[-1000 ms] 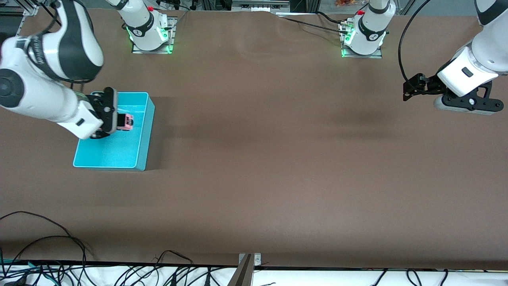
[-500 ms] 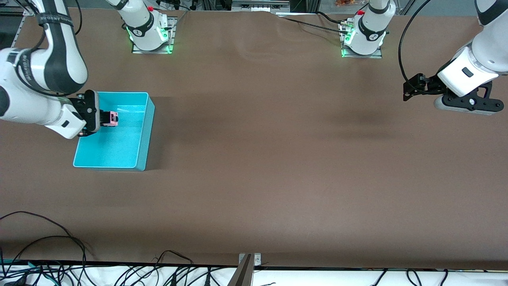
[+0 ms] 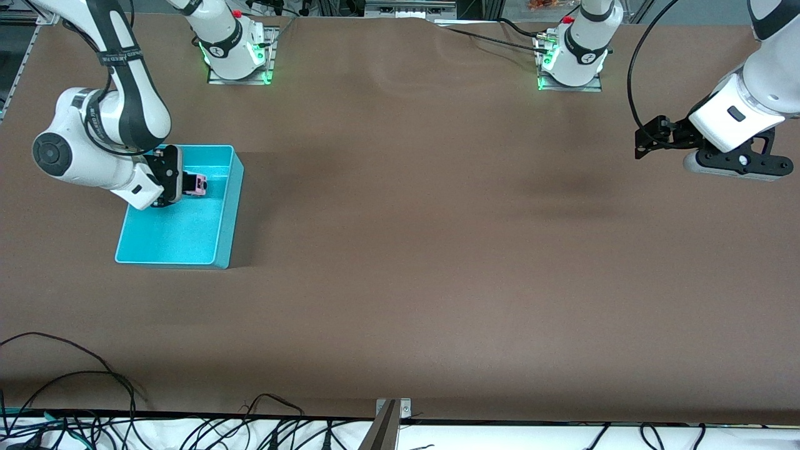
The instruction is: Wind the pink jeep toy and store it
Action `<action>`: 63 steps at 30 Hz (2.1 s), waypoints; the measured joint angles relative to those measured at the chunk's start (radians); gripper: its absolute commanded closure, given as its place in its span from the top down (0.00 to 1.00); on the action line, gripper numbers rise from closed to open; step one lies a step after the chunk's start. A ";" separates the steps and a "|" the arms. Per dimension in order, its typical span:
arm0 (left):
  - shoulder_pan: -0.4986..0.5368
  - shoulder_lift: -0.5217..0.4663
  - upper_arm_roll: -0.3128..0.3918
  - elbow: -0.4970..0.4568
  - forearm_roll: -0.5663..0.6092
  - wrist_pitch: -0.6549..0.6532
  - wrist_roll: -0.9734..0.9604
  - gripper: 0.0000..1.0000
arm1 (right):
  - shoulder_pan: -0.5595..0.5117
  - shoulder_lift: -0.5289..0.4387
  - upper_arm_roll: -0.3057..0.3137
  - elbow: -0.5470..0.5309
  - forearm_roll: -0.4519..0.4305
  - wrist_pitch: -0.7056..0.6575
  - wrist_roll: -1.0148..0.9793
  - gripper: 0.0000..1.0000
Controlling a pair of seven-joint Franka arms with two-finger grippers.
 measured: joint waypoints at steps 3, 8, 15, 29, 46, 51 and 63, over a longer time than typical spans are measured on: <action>0.000 0.000 0.000 0.000 0.000 0.000 0.000 1.00 | 0.000 0.000 -0.008 -0.048 0.003 0.054 0.000 0.13; 0.000 0.000 0.000 0.000 0.000 0.000 0.000 1.00 | 0.000 0.001 -0.010 -0.088 0.005 0.092 0.000 0.35; 0.000 0.000 0.000 0.000 0.000 0.000 0.000 1.00 | 0.000 0.001 -0.010 -0.095 0.006 0.097 0.000 1.00; 0.000 0.000 0.000 0.000 0.000 0.000 0.000 1.00 | 0.001 -0.008 -0.008 -0.040 0.007 0.077 0.000 1.00; 0.000 0.000 0.000 0.000 0.000 0.000 0.000 1.00 | 0.007 -0.064 0.026 0.430 0.024 -0.360 0.426 1.00; 0.000 0.000 0.000 0.000 0.000 0.000 0.000 1.00 | 0.008 -0.074 0.032 0.536 0.022 -0.472 0.672 1.00; 0.000 0.000 0.000 0.000 -0.001 0.000 0.000 1.00 | 0.019 -0.076 0.034 0.736 -0.004 -0.647 1.203 1.00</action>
